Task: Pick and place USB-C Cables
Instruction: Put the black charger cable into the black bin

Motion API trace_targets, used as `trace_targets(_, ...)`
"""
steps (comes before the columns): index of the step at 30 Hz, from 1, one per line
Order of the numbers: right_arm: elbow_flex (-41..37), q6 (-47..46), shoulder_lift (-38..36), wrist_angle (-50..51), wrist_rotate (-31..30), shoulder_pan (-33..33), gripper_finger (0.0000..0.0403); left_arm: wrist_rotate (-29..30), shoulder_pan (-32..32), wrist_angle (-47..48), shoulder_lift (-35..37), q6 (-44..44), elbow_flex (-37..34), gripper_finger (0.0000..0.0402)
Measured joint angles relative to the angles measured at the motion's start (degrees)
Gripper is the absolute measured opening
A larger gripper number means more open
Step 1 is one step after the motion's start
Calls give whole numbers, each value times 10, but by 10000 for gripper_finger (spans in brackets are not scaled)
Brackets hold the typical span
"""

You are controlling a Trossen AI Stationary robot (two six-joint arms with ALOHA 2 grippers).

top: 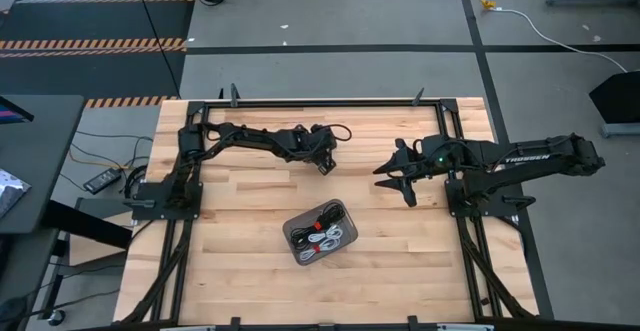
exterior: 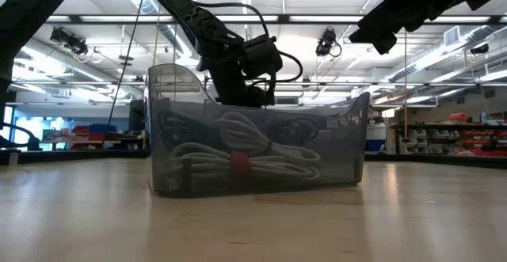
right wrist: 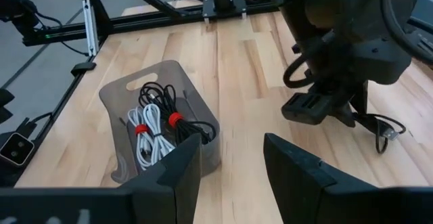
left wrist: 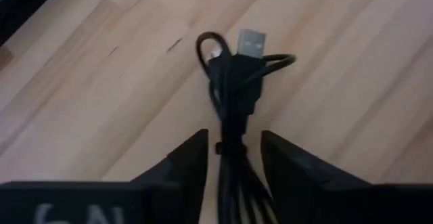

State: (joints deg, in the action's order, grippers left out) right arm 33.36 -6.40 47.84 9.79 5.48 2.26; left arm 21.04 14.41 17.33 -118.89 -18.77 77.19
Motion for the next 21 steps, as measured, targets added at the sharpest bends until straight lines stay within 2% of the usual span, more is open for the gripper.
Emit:
trace_targets(10,0,-12,0,0,0,0,166,0,-2,2,0,15,0,48)
trace_targets(21,0,-12,0,2,0,0,166,-16,-6,8,0,44,0,46)
